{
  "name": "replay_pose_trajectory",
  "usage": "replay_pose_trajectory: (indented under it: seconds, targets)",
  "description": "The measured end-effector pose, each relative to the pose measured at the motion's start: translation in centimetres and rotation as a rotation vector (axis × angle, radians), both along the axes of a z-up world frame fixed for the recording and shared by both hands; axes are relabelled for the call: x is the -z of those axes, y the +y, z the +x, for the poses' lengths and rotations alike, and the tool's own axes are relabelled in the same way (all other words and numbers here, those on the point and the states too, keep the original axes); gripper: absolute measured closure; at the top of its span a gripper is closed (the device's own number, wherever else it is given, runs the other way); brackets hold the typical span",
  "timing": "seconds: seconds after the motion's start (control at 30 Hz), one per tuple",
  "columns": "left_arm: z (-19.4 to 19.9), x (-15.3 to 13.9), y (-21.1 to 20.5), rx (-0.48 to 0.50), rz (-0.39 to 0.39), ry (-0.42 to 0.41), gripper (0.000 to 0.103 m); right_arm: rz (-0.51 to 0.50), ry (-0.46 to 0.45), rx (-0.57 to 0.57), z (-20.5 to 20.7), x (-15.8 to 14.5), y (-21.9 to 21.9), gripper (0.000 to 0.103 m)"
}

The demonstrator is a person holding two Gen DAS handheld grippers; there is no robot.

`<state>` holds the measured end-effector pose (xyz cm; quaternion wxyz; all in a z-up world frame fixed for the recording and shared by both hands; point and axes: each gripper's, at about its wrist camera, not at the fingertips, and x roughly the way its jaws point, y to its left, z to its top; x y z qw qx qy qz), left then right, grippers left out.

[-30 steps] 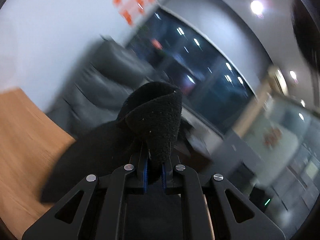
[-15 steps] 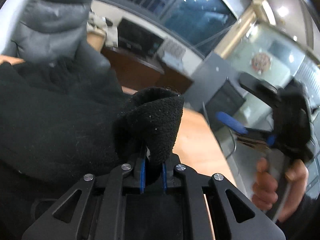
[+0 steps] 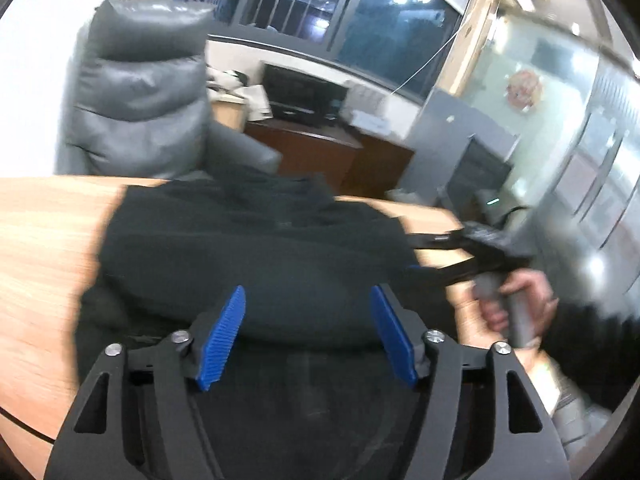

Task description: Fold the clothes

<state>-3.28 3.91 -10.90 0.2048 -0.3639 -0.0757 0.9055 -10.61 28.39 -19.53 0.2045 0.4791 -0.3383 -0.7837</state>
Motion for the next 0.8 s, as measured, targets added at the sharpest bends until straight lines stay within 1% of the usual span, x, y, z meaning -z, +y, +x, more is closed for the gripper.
replay_pose_trajectory:
  seconds: [0.03,0.1,0.2,0.27,0.3,0.33,0.37,0.4,0.43,0.47,0.5,0.53,0.63,0.7,0.73,0.77,0.8]
  targets:
    - [-0.7,0.9,-1.4,0.004,-0.018,-0.021,0.035,0.036,-0.006,-0.013,0.1,-0.2,-0.5,0.003]
    - [-2.3,2.9,-3.5,0.040,-0.027,-0.051,0.035,0.108,-0.016,-0.035,0.4,-0.5,-1.7,0.003]
    - [-4.7,5.8,-6.0,0.097,-0.030,-0.091,0.035,0.202,-0.050,-0.045,0.6,0.3,-2.6,0.003]
    - [-5.9,7.3,-6.8,0.123,-0.022,-0.115,0.035,0.261,-0.077,-0.051,0.7,1.1,-2.8,0.011]
    - [-6.5,8.0,-7.2,0.136,-0.018,-0.127,0.035,0.296,-0.091,-0.057,0.8,1.6,-2.8,0.024]
    - [-6.8,8.7,-7.6,0.148,-0.019,-0.135,0.035,0.321,-0.101,-0.059,0.9,1.9,-2.8,0.042]
    - [-6.9,9.1,-7.8,0.163,-0.020,-0.136,0.035,0.317,-0.093,-0.049,0.9,1.5,-2.8,0.058]
    - [-6.8,9.3,-7.8,0.172,-0.023,-0.132,0.035,0.312,-0.085,-0.038,0.9,1.0,-2.7,0.085]
    - [-6.8,9.5,-7.9,0.169,-0.029,-0.135,0.037,0.311,-0.067,-0.030,0.9,0.2,-2.7,0.087]
    - [-6.9,9.8,-8.2,0.160,-0.034,-0.141,0.039,0.323,-0.011,-0.029,0.9,-1.7,-3.3,0.091]
    - [-7.0,10.1,-8.5,0.152,-0.040,-0.146,0.043,0.334,0.045,-0.028,0.9,-3.6,-3.9,0.092]
    - [-7.1,10.4,-8.9,0.143,-0.045,-0.152,0.049,0.345,0.100,-0.028,0.9,-5.5,-4.5,0.092]
    - [-7.4,10.8,-9.5,0.130,-0.040,-0.155,0.056,0.354,0.274,-0.003,0.0,-11.7,-5.5,0.092]
    - [-7.3,10.9,-9.6,0.121,-0.057,-0.151,0.060,0.353,0.385,0.019,-0.7,-15.8,-5.8,0.092]
    - [-7.1,10.9,-9.6,0.116,-0.067,-0.147,0.062,0.358,0.403,0.036,-1.0,-16.6,-4.7,0.092]
    - [-7.0,10.9,-9.7,0.107,-0.072,-0.145,0.063,0.372,0.387,0.054,-1.8,-16.3,-3.8,0.092]
    - [-6.9,10.9,-9.7,0.095,-0.075,-0.142,0.067,0.386,0.357,0.067,-2.6,-15.7,-2.8,0.092]
